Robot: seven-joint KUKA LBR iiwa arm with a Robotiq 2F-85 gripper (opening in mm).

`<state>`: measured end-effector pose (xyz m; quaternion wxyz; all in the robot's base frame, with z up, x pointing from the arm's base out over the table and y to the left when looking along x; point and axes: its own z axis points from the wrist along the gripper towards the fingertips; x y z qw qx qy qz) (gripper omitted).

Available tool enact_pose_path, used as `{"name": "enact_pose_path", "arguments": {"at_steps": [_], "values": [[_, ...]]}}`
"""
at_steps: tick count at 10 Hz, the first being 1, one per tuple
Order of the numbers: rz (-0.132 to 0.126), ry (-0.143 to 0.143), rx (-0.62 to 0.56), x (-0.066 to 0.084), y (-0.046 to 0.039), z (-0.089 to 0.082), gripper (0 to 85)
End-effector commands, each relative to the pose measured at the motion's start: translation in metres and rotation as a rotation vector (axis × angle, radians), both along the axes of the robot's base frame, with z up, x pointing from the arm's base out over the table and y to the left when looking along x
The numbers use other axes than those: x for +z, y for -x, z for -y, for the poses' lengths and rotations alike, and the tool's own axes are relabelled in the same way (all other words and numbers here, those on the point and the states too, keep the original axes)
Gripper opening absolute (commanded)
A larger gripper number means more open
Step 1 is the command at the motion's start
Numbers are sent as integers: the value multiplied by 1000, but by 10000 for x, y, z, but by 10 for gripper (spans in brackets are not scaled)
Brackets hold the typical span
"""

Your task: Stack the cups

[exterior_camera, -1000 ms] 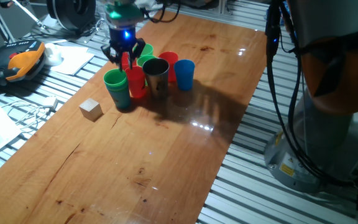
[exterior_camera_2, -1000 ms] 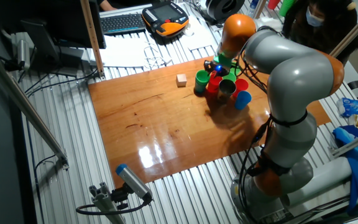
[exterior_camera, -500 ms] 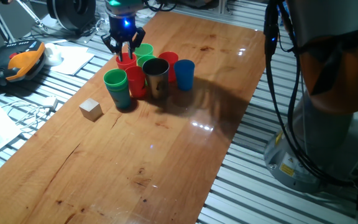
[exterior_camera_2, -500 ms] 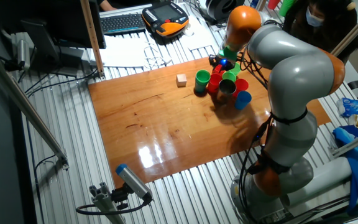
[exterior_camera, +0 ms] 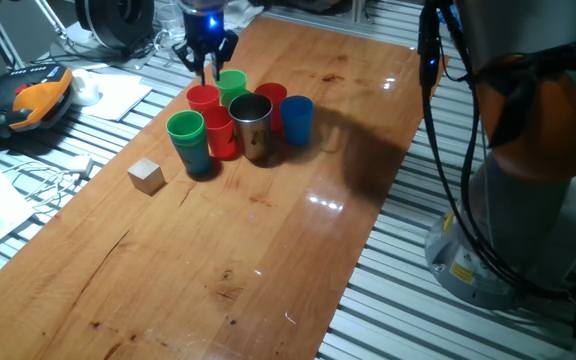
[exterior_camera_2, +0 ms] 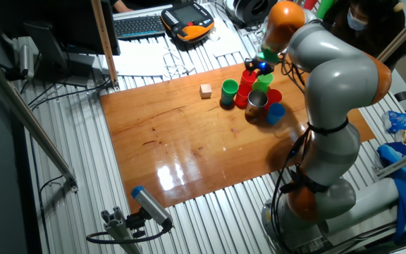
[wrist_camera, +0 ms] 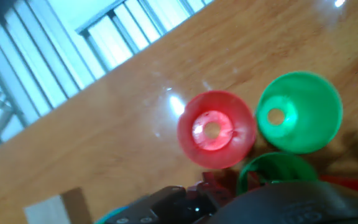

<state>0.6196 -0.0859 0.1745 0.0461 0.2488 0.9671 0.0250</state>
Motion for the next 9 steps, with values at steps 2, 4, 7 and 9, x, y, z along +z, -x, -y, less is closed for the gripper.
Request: {"name": "enact_pose_path", "arguments": {"at_steps": [2,4,7,9], "values": [[-18,-9,75,86,95,8,340],[-18,-42,38,131,159,-49,340],[-32,-193,-230,144,162,-72,170],[-49,-199,-230,144,162,-72,170]]}}
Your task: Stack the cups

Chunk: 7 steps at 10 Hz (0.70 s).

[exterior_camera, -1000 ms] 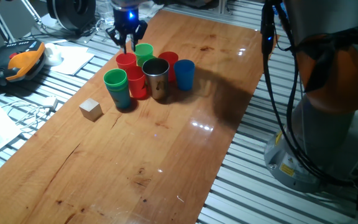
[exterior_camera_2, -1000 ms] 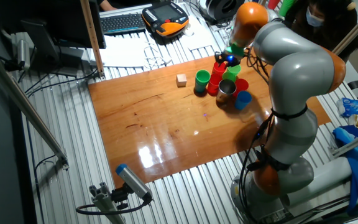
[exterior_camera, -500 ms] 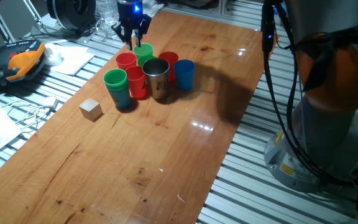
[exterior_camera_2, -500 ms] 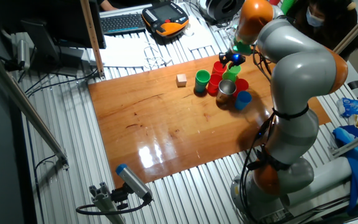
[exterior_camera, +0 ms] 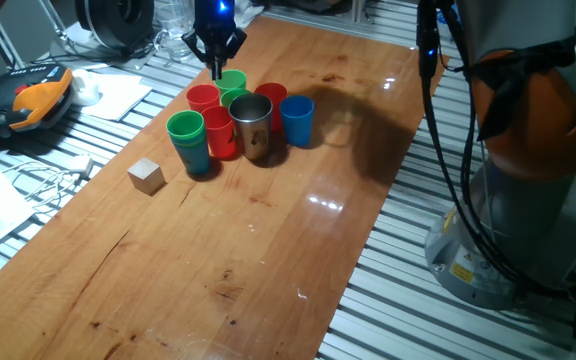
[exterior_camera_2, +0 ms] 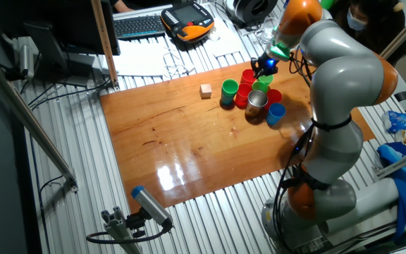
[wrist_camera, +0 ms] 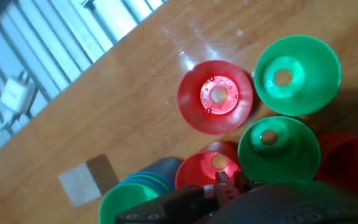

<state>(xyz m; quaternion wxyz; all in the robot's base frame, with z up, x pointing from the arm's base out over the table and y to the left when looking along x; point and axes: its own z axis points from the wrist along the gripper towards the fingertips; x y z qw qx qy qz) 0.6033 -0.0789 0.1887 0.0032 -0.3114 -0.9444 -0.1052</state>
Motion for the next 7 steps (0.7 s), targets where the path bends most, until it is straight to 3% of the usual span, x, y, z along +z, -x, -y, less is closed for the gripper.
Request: {"name": "enact_pose_path", "arguments": {"at_steps": [1,2,4,5,6,7], "values": [[2,17,-120,3,0,-3,170],[1,9,-122,3,0,-3,0],[-6,-13,-161,3,0,-3,0],[-10,-57,-248,3,0,-3,0],[-17,-78,-301,3,0,-3,0],[-25,-76,-347,3,0,-3,0]]}}
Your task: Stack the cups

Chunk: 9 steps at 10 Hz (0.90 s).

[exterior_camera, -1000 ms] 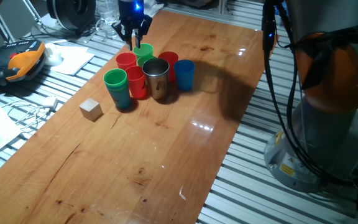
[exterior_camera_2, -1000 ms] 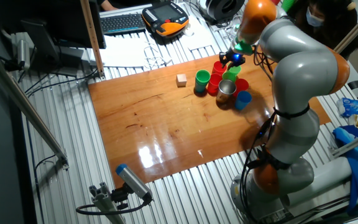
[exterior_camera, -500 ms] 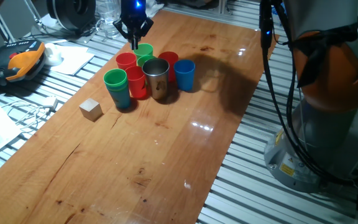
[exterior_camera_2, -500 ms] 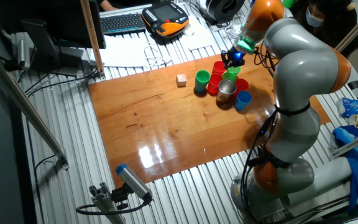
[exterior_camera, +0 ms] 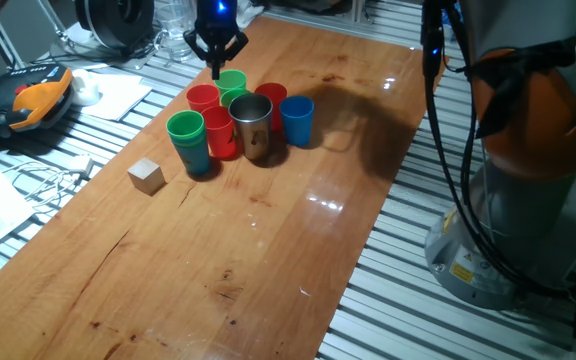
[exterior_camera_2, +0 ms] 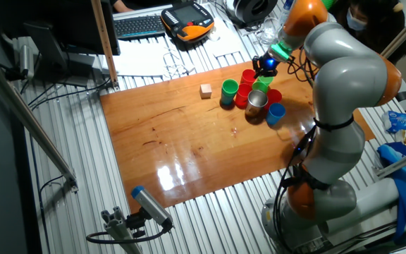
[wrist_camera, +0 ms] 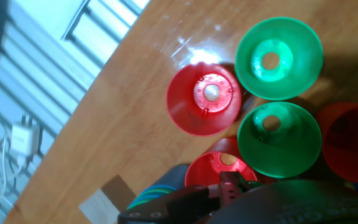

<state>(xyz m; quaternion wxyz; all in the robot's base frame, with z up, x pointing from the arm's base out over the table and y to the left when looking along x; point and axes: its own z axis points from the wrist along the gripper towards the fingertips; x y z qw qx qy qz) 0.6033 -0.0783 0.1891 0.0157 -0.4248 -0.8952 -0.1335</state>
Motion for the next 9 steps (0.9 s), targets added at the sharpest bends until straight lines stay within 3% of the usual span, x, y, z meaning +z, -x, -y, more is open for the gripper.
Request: {"name": "enact_pose_path", "arguments": {"at_steps": [1,4,5,7,8,9], "values": [[-6,13,-146,-1,0,3,0],[22,42,-192,-1,0,3,0],[13,60,-192,-1,0,3,0],[-41,51,-140,-1,0,3,0],[-51,45,-104,56,75,42,0],[-63,49,-62,149,216,108,0]]}}
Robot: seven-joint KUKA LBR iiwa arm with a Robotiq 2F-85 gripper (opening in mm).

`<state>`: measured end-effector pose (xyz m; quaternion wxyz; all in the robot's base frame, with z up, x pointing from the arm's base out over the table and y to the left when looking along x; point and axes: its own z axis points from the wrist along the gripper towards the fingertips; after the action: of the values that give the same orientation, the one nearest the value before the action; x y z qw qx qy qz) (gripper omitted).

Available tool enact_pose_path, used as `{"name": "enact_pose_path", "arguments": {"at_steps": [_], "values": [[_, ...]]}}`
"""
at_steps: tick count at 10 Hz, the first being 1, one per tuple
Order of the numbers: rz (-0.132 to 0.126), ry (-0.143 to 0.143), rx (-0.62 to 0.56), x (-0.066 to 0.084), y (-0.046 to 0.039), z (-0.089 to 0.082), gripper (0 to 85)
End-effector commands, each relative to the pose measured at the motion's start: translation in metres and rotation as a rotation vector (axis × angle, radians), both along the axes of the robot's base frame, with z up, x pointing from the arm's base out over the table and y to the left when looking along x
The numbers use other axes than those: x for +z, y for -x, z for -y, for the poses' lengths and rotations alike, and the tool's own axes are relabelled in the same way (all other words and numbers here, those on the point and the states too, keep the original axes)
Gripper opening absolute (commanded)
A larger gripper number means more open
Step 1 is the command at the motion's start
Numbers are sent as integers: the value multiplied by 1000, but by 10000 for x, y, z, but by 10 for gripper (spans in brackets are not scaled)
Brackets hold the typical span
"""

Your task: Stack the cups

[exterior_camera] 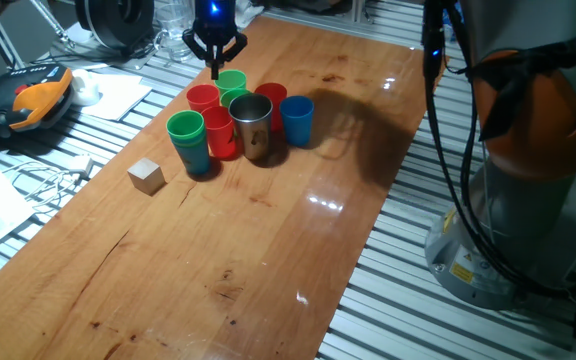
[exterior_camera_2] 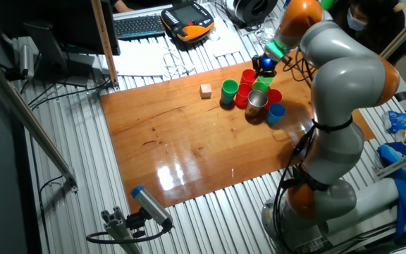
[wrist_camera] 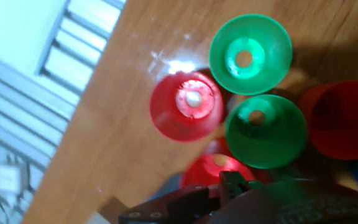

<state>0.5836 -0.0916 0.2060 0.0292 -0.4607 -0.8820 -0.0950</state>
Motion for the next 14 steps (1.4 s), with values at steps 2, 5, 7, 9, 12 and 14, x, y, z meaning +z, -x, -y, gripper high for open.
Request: {"name": "enact_pose_path", "arguments": {"at_steps": [2,5,7,9,12,14], "values": [[-19,33,37,98,290,79,170],[-3,173,131,-56,551,141,340],[4,161,192,-91,604,208,340],[21,103,256,-54,591,186,0],[-3,128,200,-54,591,186,0],[25,129,187,-54,591,186,0]]}}
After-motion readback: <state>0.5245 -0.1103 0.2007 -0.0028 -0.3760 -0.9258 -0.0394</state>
